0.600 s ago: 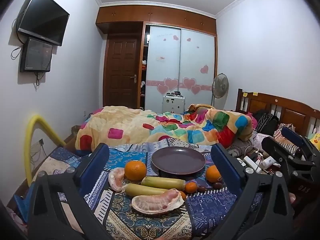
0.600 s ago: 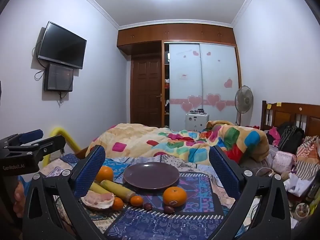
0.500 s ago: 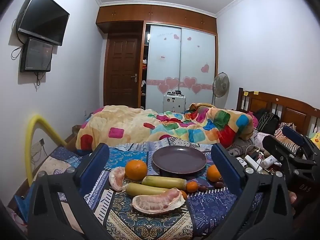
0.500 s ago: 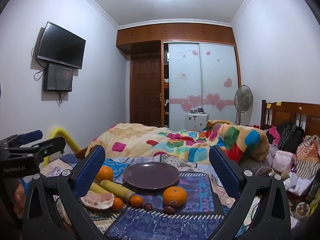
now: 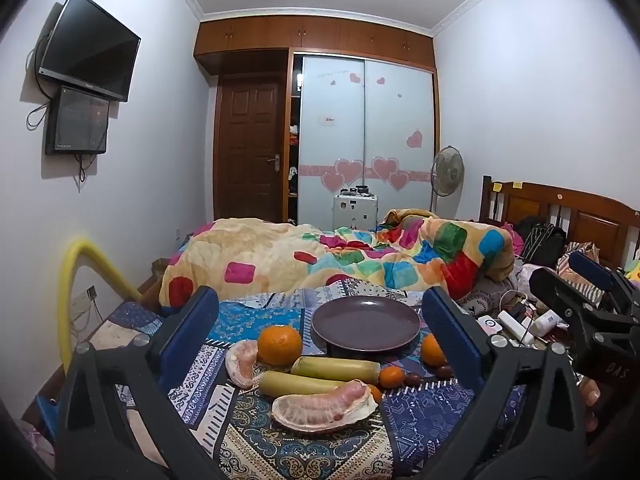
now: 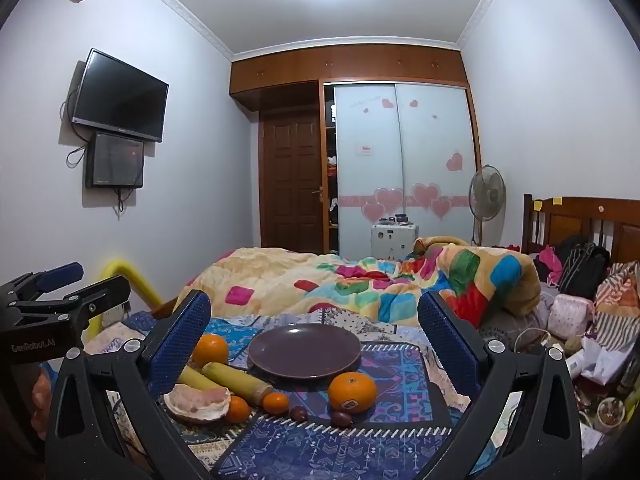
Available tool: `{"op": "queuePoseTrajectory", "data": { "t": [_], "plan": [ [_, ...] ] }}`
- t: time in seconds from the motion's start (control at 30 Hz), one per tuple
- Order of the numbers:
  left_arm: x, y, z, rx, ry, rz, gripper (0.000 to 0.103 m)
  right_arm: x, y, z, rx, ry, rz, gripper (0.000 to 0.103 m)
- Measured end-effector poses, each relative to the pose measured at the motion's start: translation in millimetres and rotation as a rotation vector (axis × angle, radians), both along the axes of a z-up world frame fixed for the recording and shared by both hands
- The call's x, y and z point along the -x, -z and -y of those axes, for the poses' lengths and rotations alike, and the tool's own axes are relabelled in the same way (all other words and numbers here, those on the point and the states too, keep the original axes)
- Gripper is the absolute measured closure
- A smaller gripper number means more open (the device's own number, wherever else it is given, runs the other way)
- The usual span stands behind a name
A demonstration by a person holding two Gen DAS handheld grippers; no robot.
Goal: Organize fruits
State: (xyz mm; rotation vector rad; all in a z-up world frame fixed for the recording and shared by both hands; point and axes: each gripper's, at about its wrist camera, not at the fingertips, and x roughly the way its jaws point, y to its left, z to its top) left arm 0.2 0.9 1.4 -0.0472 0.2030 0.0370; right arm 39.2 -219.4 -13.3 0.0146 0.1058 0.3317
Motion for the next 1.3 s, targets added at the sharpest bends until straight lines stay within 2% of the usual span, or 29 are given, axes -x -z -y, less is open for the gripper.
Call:
{"op": "queuePoseTrajectory", "data": {
  "t": [1.3],
  "plan": [
    [2.5,2.2,-4.2,-0.013,-0.013,0.02,0.0,-1.8,-4.7,-11.8,-0.037,-0.041,-0.006,0.0]
  ]
}}
